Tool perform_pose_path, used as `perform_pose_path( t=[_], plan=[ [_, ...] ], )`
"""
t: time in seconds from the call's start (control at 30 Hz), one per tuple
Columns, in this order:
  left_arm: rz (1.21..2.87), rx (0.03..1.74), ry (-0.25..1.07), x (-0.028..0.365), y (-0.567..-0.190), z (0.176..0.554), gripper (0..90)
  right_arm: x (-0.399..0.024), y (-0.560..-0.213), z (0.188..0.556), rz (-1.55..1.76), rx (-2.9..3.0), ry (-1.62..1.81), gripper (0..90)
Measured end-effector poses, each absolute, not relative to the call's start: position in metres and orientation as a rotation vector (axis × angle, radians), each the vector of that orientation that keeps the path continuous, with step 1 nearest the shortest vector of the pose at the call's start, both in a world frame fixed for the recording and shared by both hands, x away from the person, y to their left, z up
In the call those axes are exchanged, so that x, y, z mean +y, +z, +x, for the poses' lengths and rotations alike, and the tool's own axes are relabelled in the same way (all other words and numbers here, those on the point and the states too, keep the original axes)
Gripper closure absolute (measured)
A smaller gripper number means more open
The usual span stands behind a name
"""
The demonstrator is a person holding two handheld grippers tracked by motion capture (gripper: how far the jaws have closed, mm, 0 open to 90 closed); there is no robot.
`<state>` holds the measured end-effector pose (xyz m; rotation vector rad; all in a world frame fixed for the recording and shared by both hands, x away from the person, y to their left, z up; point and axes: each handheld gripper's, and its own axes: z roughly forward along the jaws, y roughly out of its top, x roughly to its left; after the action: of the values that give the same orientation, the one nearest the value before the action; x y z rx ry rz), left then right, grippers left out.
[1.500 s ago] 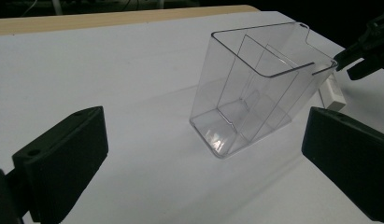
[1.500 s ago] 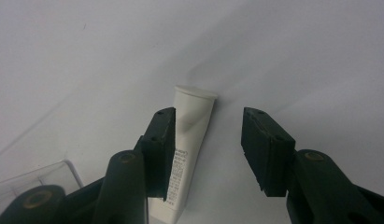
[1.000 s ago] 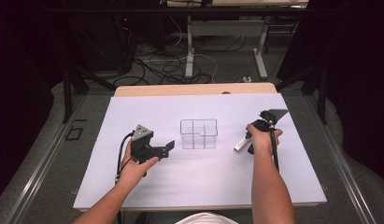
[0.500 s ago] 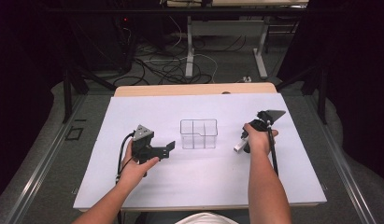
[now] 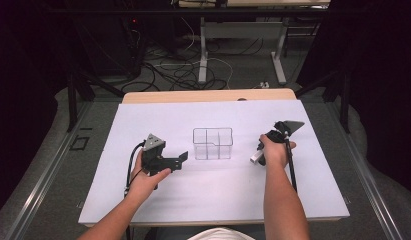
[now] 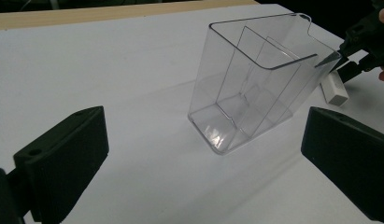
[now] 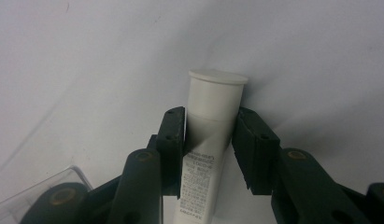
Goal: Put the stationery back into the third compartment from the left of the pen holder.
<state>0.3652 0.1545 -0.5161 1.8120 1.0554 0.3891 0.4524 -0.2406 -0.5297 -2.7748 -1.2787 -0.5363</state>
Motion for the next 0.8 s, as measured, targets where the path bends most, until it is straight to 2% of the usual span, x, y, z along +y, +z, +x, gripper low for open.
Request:
perform_pose_path(
  t=[0.7,0.8],
  plan=[
    [1.815,1.053,0.387,0.1535,-0.517,0.3656,1.3,-0.2417,-0.5251,0.4498,-2.768,-1.248,-0.452,67.6],
    [1.816,1.058,0.377,0.1529,-0.5174,0.3656,1.0,-0.237,-0.5274,0.4464,-2.76,-1.273,-0.578,67.6]
  ],
)
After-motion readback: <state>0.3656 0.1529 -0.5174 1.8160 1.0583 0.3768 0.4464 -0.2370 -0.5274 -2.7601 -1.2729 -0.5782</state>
